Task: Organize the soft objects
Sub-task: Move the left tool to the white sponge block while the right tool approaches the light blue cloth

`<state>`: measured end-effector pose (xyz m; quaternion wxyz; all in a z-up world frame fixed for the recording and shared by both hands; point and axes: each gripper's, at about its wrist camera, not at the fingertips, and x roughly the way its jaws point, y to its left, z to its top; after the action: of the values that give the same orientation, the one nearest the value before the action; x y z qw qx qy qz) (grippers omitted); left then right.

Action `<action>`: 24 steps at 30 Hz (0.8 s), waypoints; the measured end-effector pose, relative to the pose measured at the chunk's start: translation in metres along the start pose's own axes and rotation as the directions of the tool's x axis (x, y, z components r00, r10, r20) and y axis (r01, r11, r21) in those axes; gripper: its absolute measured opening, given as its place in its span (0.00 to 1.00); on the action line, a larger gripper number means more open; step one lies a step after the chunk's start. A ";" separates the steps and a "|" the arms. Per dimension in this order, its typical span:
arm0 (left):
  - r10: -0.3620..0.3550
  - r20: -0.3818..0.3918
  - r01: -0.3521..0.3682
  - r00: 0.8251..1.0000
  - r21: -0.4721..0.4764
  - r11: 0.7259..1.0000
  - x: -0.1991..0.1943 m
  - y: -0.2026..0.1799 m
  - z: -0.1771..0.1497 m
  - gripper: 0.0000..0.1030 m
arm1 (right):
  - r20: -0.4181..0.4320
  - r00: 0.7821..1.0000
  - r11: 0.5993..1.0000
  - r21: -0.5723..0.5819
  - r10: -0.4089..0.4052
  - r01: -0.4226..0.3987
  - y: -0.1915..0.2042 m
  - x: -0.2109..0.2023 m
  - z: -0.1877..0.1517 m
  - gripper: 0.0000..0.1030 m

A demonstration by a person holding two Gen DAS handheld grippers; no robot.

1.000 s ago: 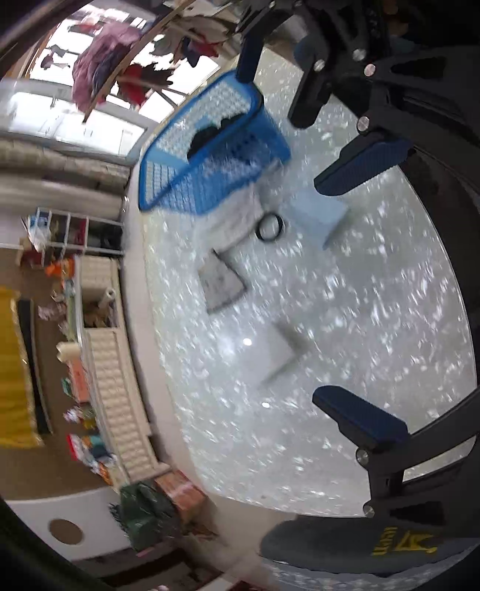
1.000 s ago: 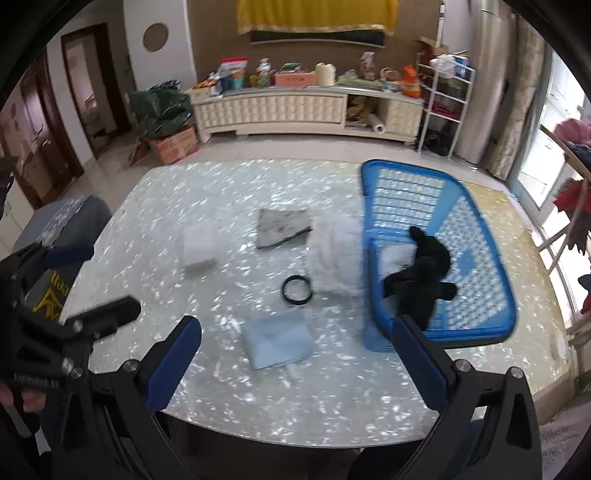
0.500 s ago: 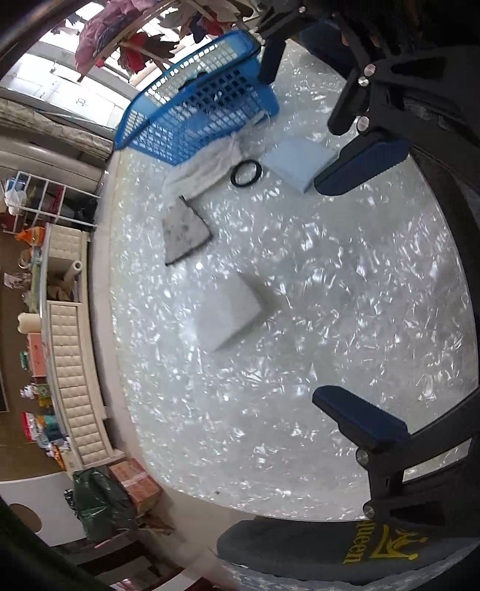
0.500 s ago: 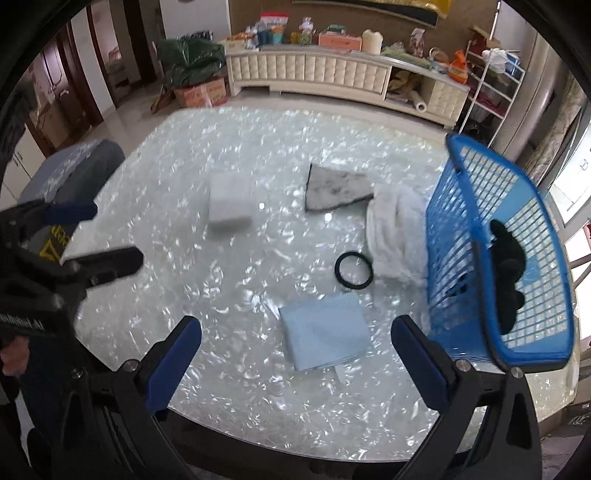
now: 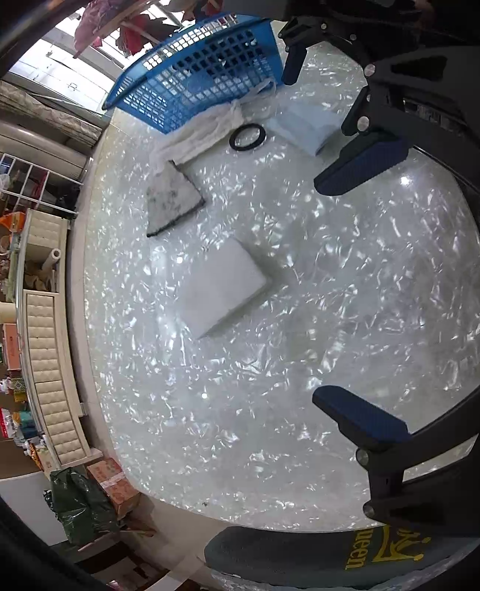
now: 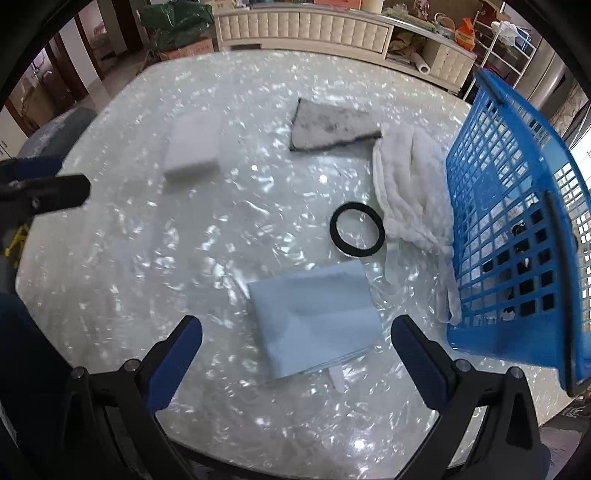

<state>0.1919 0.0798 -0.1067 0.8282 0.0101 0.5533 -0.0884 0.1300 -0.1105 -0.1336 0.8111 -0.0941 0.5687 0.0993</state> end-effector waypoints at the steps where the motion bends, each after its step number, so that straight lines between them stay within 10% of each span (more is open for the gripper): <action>1: 0.000 -0.006 0.000 1.000 -0.001 1.000 0.004 0.001 0.002 0.99 | -0.007 1.000 1.000 0.003 -0.005 0.005 -0.001 0.005 0.000 1.00; 24: 0.007 -0.099 -0.017 0.995 -0.104 0.994 0.084 0.025 0.054 0.99 | -0.055 0.998 0.998 0.050 0.033 -0.030 -0.031 0.059 0.016 0.73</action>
<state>0.2759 0.0866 -0.1651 0.7999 -0.0259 0.5972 -0.0537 0.1724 -0.1325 -0.1824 0.7955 -0.0676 0.5946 0.0954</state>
